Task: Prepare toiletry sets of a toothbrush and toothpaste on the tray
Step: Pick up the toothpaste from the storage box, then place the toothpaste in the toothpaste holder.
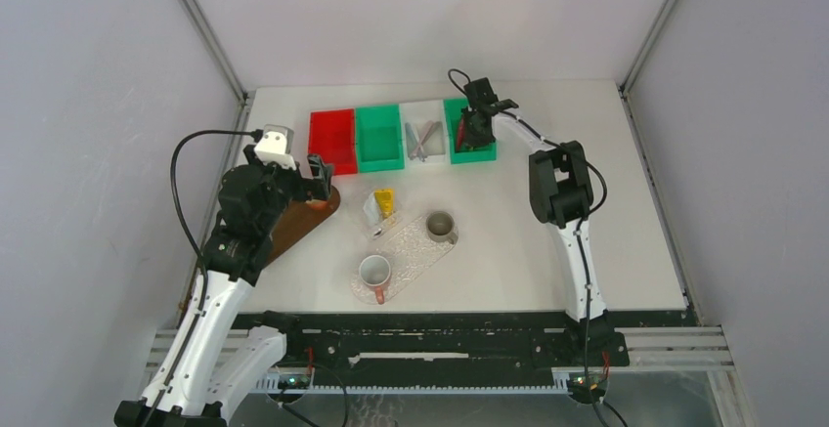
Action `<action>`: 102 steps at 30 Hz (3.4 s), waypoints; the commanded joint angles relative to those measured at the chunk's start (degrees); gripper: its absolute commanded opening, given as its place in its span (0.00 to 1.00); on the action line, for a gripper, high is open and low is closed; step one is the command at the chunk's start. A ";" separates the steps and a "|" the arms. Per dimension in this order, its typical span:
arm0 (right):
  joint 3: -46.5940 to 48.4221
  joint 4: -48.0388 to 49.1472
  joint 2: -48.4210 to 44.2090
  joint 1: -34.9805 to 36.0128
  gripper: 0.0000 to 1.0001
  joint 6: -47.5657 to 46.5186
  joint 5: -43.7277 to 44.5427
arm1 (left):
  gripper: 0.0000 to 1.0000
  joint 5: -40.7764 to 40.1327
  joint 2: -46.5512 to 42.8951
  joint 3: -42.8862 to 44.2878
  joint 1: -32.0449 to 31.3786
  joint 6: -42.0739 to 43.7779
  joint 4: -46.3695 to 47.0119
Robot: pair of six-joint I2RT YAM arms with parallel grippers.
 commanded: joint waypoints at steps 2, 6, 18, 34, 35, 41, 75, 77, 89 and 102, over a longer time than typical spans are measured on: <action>1.47 0.76 -5.98 0.54 0.02 -2.98 -1.70 | 1.00 1.96 -0.37 -0.69 0.58 1.34 2.25; -0.89 2.31 -13.16 0.98 0.00 -4.20 -1.22 | 1.00 8.45 -0.60 -1.47 0.65 1.27 3.96; -23.87 10.57 -42.97 -3.41 0.00 -6.79 -28.11 | 0.99 29.76 -5.35 -6.68 0.51 -16.61 19.03; -60.88 34.25 -76.70 -13.68 0.00 -6.87 -86.60 | 0.98 13.66 3.63 -16.86 -34.54 -29.46 66.55; -61.88 35.07 -78.11 -13.26 0.00 -7.00 -87.11 | 0.99 13.02 5.76 -15.96 -35.70 -28.51 67.11; -63.65 32.40 -83.04 -11.55 0.00 -12.15 -89.08 | 0.99 10.48 19.36 -11.44 -40.19 -28.55 74.51; -65.78 17.18 -82.19 -9.25 0.72 -33.83 -85.09 | 0.00 29.30 24.09 -4.44 -34.87 -23.40 52.29; -65.78 14.20 -82.69 -9.50 0.79 -38.32 -84.20 | 0.00 28.41 21.28 0.13 -35.11 -10.69 25.67; -66.67 12.18 -79.69 -2.28 0.89 -42.21 -81.45 | 0.00 21.30 24.82 19.69 -42.36 12.28 -18.18; -71.68 27.00 -78.99 2.72 0.85 -27.40 -81.65 | 0.00 21.85 32.58 27.17 -45.55 13.78 -20.58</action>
